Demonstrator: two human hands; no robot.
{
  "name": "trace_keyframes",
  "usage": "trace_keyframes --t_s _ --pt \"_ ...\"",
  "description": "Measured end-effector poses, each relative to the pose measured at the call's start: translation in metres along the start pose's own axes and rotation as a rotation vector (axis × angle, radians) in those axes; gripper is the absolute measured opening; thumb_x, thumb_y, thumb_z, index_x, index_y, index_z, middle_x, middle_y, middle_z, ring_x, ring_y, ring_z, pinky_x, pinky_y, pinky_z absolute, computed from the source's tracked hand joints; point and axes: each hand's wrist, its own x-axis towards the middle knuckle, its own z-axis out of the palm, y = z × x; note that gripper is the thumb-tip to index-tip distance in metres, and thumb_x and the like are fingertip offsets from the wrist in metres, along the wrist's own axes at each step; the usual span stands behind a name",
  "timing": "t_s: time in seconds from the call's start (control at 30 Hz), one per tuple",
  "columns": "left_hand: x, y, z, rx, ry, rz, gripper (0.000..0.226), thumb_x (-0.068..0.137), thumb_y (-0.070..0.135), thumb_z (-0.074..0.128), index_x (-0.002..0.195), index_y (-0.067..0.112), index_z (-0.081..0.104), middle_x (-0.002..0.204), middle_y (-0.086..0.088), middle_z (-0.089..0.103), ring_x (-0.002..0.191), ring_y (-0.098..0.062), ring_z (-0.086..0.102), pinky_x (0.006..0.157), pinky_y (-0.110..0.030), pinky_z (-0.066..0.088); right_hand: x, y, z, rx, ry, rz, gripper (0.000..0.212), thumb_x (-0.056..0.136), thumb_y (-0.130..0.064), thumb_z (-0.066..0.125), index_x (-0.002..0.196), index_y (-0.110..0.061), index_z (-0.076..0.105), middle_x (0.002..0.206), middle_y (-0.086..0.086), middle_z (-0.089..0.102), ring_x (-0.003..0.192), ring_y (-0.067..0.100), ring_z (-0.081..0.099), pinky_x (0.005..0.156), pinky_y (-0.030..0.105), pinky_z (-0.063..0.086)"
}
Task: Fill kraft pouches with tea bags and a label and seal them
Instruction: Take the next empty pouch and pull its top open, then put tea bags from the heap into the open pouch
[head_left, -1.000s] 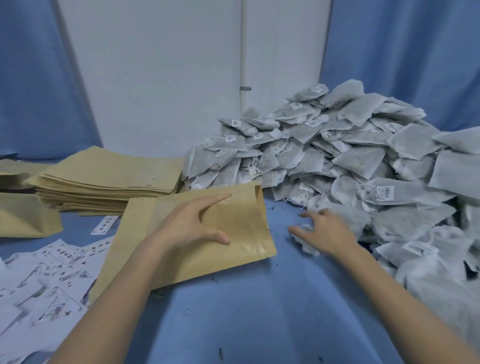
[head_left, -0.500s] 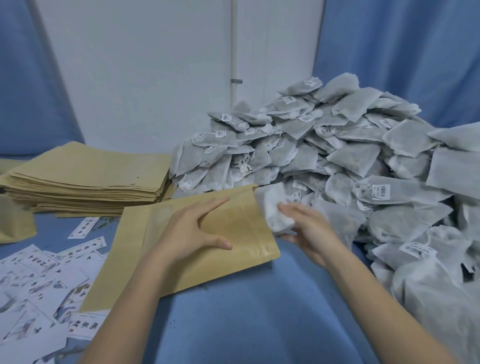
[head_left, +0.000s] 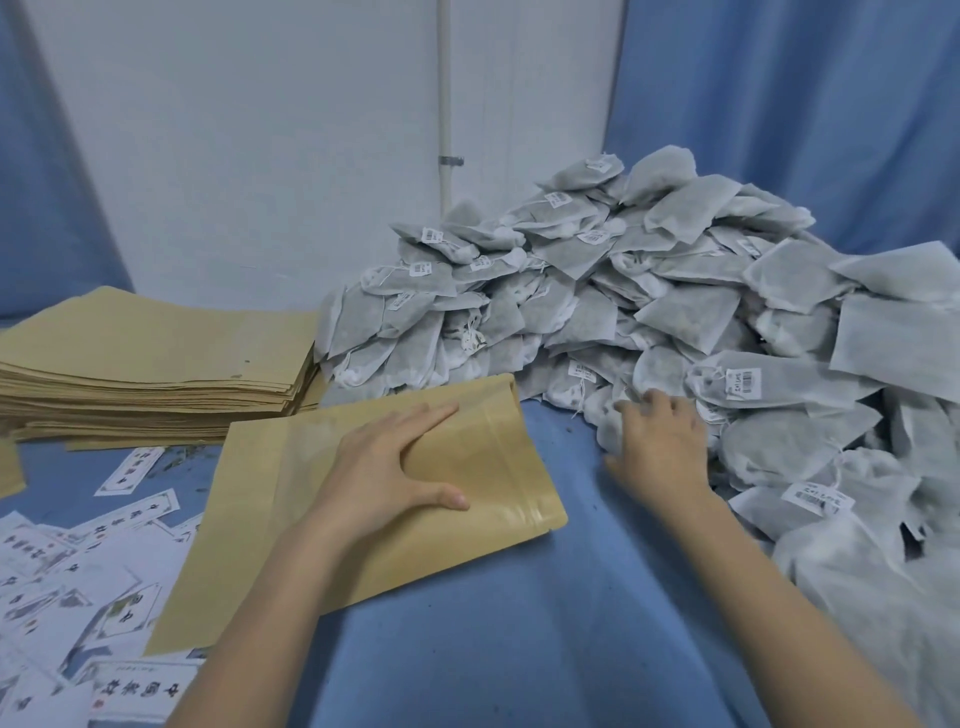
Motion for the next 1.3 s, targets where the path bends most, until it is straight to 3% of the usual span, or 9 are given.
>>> trace_keyframes --t_s 0.13,0.3,0.4,0.53,0.63,0.8,1.03,1.17,1.3 --pt "0.002 0.0 0.002 -0.001 0.009 -0.003 0.091 0.049 0.046 0.088 0.13 0.051 0.045 0.145 0.011 0.043 0.136 -0.006 0.033 0.115 -0.037 0.022 -0.009 0.012 0.014 -0.16 -0.001 0.004 0.048 0.083 -0.015 0.046 0.131 -0.016 0.036 0.12 0.008 0.053 0.109 0.029 0.051 0.088 0.035 0.038" --pt "0.001 -0.003 0.001 -0.009 0.006 -0.007 0.091 0.048 0.047 0.087 0.128 0.054 0.045 0.144 0.012 0.044 0.135 -0.007 0.034 0.115 -0.037 0.023 -0.018 0.011 -0.001 0.875 0.214 0.057 0.025 0.082 -0.009 0.065 0.104 -0.021 0.063 0.092 -0.01 0.068 0.082 0.004 0.059 0.072 0.005 0.039" --pt "0.002 -0.004 0.001 -0.009 0.006 -0.013 0.091 0.048 0.048 0.087 0.129 0.052 0.045 0.144 0.012 0.043 0.136 -0.006 0.033 0.115 -0.038 0.022 -0.016 -0.003 -0.023 0.944 0.209 -0.137 0.018 0.078 -0.015 0.073 0.087 -0.03 0.071 0.076 -0.035 0.056 0.08 -0.004 0.051 0.072 0.0 0.033" --pt "0.002 0.0 0.002 -0.024 0.006 0.021 0.09 0.047 0.046 0.088 0.126 0.054 0.046 0.137 0.021 0.045 0.13 -0.001 0.036 0.113 -0.028 0.023 -0.007 -0.041 -0.04 0.747 0.054 -0.457 0.01 0.077 -0.017 0.074 0.086 -0.021 0.076 0.084 -0.009 0.065 0.078 0.009 0.046 0.067 0.014 0.029" --pt "0.001 0.006 0.003 -0.063 0.006 0.053 0.087 0.047 0.044 0.089 0.117 0.064 0.042 0.13 0.03 0.043 0.124 0.006 0.035 0.106 -0.018 0.023 -0.002 -0.067 -0.047 0.799 -0.293 -0.39 0.015 0.089 -0.011 0.053 0.095 -0.004 0.065 0.084 0.008 0.058 0.073 0.023 0.045 0.056 0.016 0.028" --pt "0.001 0.011 0.004 -0.074 0.008 0.059 0.086 0.049 0.044 0.088 0.118 0.064 0.04 0.142 0.017 0.044 0.132 -0.002 0.034 0.114 -0.031 0.023 -0.003 -0.066 -0.051 1.055 -0.601 -0.333 0.022 0.098 -0.018 0.041 0.091 -0.029 0.059 0.087 -0.012 0.059 0.076 0.001 0.055 0.065 0.011 0.043" --pt "0.004 0.02 0.019 -0.002 -0.017 0.053 0.09 0.052 0.047 0.087 0.132 0.047 0.046 0.144 0.01 0.043 0.135 -0.007 0.033 0.115 -0.037 0.021 0.013 0.013 -0.035 0.356 0.28 -0.094 0.027 0.08 -0.007 0.057 0.105 -0.008 0.067 0.112 0.012 0.062 0.106 0.031 0.051 0.085 0.038 0.037" --pt "0.014 0.035 0.033 0.0 -0.032 0.065 0.09 0.053 0.046 0.087 0.133 0.046 0.046 0.145 0.009 0.042 0.135 -0.009 0.032 0.115 -0.036 0.019 0.026 0.046 -0.022 -0.057 0.194 0.052 0.046 0.082 -0.007 0.051 0.128 -0.002 0.045 0.139 0.028 0.033 0.131 0.039 0.026 0.106 0.046 0.015" --pt "0.023 0.045 0.043 0.001 -0.032 0.056 0.091 0.055 0.047 0.085 0.134 0.048 0.042 0.147 0.01 0.039 0.135 -0.011 0.028 0.115 -0.033 0.016 0.029 0.057 -0.018 -0.185 0.126 0.132 0.057 0.091 -0.016 0.042 0.143 -0.006 0.021 0.123 0.016 0.054 0.117 0.033 0.043 0.098 0.04 0.03"
